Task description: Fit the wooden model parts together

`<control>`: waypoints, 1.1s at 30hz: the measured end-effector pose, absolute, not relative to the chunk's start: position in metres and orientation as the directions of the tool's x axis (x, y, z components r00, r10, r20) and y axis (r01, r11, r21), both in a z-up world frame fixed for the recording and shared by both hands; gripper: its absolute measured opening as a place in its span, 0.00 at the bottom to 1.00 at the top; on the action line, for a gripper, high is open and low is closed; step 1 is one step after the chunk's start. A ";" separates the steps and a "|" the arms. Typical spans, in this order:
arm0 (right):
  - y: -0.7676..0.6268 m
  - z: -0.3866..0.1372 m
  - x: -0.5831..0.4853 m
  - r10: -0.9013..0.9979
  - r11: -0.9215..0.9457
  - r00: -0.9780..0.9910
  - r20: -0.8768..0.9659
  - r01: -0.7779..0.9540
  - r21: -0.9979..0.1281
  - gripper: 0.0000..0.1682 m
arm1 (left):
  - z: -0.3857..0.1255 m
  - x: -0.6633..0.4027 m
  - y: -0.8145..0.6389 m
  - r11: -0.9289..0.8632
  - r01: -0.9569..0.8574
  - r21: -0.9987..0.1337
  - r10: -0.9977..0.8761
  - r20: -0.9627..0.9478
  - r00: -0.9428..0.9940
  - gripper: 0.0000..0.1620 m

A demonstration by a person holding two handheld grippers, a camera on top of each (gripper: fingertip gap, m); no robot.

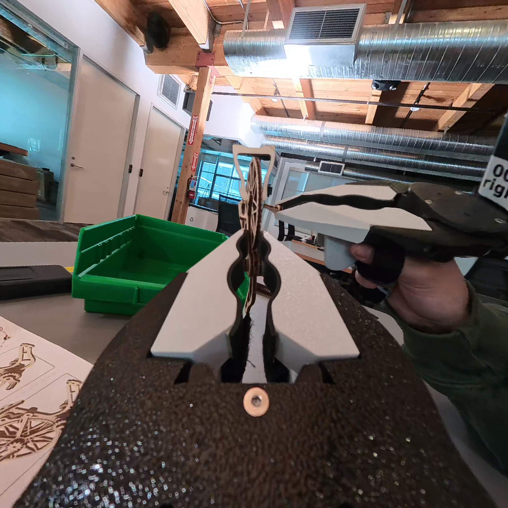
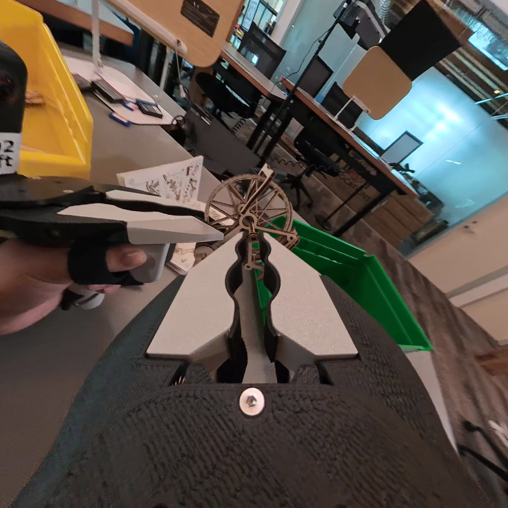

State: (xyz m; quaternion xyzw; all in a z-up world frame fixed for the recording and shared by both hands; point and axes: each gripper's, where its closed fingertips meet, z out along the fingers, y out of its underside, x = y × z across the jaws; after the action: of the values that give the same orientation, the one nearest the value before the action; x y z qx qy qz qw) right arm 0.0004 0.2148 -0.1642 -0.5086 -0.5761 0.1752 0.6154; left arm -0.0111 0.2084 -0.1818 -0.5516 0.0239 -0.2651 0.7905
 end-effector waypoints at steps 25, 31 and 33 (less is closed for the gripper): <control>0.222 -0.172 0.006 0.387 0.654 0.169 0.907 0.643 -0.399 0.04 | -0.189 0.003 0.212 0.161 0.408 -0.899 -0.508 0.279 0.815 0.03; 0.226 -0.176 0.009 0.386 0.639 0.165 0.907 0.662 -0.392 0.04 | -0.192 0.006 0.214 0.142 0.376 -0.916 -0.503 0.260 0.824 0.03; 0.224 -0.177 0.008 0.401 0.646 0.160 0.902 0.649 -0.402 0.04 | -0.195 0.004 0.216 0.129 0.364 -0.922 -0.485 0.262 0.835 0.00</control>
State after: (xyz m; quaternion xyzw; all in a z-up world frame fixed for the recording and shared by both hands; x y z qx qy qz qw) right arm 0.0080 0.2236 -0.1767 -0.4093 -0.6408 -0.0966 0.6423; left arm 0.0036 0.2156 -0.1950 -0.5959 0.0504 -0.2831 0.7498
